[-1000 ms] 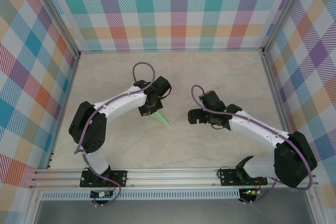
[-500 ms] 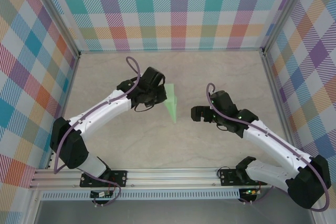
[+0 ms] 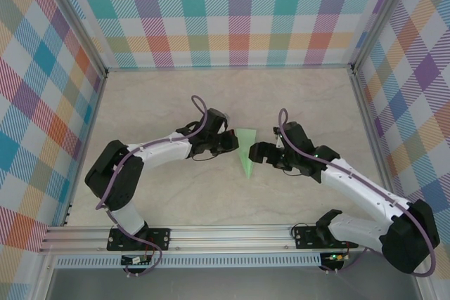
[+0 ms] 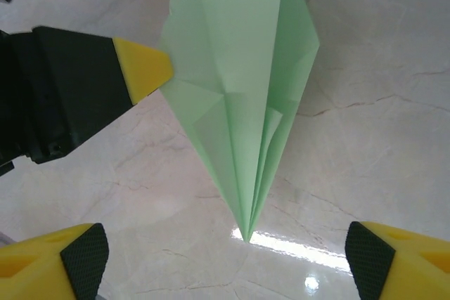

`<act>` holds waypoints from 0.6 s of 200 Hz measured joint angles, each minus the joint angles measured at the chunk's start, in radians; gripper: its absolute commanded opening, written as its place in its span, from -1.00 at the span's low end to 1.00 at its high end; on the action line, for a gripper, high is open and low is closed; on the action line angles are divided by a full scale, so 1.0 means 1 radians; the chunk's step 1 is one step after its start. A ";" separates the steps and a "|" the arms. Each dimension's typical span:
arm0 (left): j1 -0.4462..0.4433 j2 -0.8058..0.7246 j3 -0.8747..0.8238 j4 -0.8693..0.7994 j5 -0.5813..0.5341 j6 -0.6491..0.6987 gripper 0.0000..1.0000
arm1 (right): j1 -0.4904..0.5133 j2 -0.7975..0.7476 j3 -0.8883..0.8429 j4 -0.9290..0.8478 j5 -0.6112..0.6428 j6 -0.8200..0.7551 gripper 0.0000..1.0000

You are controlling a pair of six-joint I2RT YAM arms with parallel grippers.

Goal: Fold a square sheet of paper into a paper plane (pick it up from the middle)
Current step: Turn over a paper plane at the center of the table.

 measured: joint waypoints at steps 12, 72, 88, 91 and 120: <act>0.001 0.000 -0.028 0.043 0.007 0.000 -1.00 | 0.000 0.040 -0.004 0.023 -0.024 0.019 0.58; 0.008 0.031 -0.138 0.151 0.025 -0.004 -1.00 | 0.003 0.209 -0.005 0.100 -0.084 0.031 0.21; 0.008 0.040 -0.154 0.168 0.023 -0.008 -1.00 | 0.007 0.245 -0.005 0.111 -0.093 0.025 0.16; 0.008 0.041 -0.157 0.170 0.021 -0.008 -1.00 | 0.007 0.254 -0.004 0.112 -0.097 0.025 0.16; 0.008 0.045 -0.172 0.183 0.017 -0.023 -1.00 | 0.021 0.316 0.010 0.122 -0.111 0.014 -0.04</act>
